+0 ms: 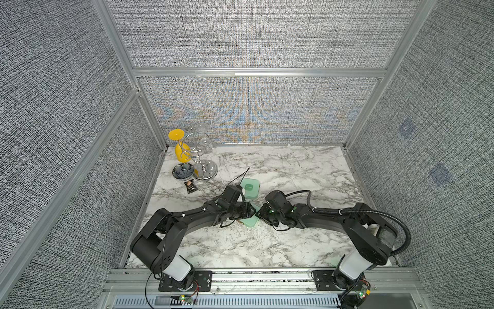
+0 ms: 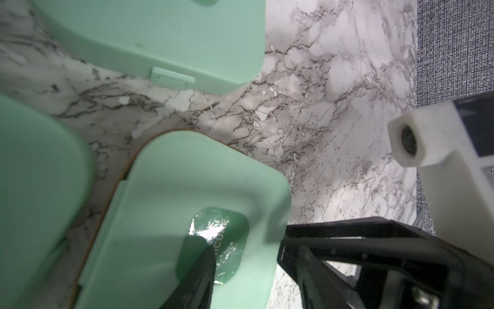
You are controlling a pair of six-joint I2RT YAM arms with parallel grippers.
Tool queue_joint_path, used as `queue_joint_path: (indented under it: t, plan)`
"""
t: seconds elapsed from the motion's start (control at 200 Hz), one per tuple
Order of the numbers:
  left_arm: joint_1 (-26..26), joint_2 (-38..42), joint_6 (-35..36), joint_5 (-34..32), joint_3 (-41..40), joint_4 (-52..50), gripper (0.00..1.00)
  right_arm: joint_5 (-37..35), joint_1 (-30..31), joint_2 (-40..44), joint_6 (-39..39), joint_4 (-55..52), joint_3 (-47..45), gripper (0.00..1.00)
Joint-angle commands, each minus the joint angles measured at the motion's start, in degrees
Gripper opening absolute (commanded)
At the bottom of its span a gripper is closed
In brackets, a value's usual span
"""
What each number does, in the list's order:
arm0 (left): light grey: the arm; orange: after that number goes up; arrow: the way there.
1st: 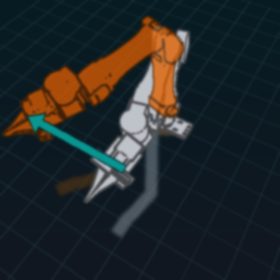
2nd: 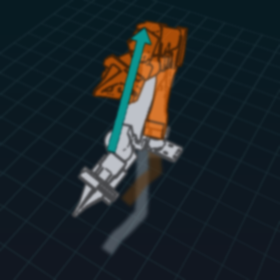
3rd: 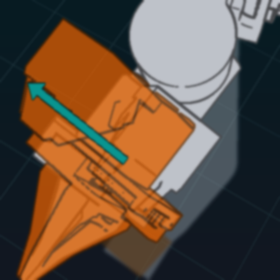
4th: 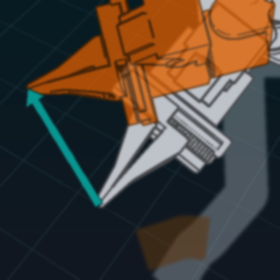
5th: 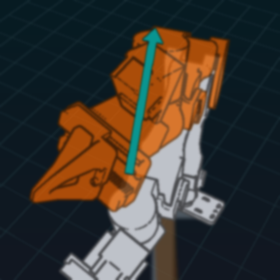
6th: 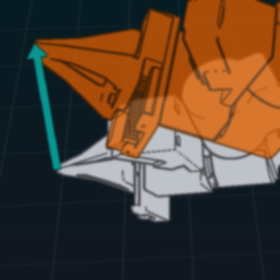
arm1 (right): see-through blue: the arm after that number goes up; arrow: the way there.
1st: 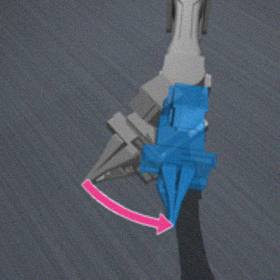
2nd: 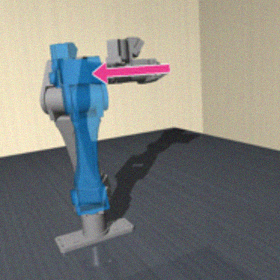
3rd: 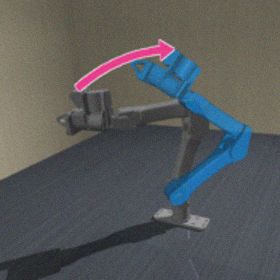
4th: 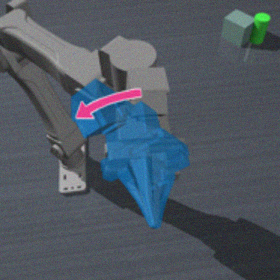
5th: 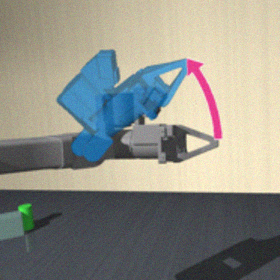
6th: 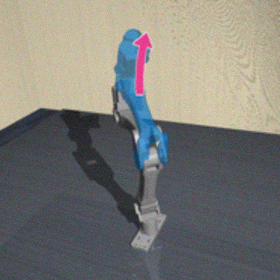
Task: Organize nail clipper sets
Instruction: Close the storage box at the center of the board.
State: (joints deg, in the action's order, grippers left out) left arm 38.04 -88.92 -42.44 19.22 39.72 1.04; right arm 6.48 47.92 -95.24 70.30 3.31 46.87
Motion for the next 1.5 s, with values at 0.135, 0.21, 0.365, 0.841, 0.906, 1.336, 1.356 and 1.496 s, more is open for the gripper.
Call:
queue_joint_path:
  t: [0.135, 0.21, 0.365, 0.841, 0.906, 1.336, 1.356, 1.496]
  plan:
    - [-0.16, -0.70, -0.46, -4.63, -0.70, -12.02, 0.53, 0.75, -0.02, -1.82, 1.18, 2.07, -0.36, 0.33]
    - [-0.12, -0.56, -0.50, -4.62, -0.70, -12.10, 0.53, 0.98, 0.07, -2.40, 1.19, 2.43, -0.25, 0.32]
    - [-0.15, -0.32, -0.54, -4.59, -0.88, -12.09, 0.53, 1.18, 0.15, -3.02, 1.42, 3.26, -0.11, 0.31]
    - [-0.12, -0.55, -1.33, -4.15, -1.58, -10.29, 0.53, -1.12, 3.64, -3.66, 6.65, 5.92, -3.06, 0.29]
    - [-0.12, -0.55, -1.50, -4.02, -1.75, -9.89, 0.53, -1.88, 4.22, -4.01, 7.73, 6.87, -3.82, 0.29]
    - [-0.14, 0.32, -2.30, -4.01, -3.12, -8.71, 0.53, -3.54, 5.43, -4.65, 10.22, 7.77, -5.53, 0.30]
    - [-0.09, 0.33, -2.30, -4.02, -3.08, -8.76, 0.53, -3.85, 5.44, -4.24, 10.06, 7.46, -5.68, 0.30]
    - [0.01, 1.64, -1.88, -4.08, -2.41, -9.34, 0.53, -6.97, 4.32, 1.60, 5.81, 0.31, -5.27, 0.31]
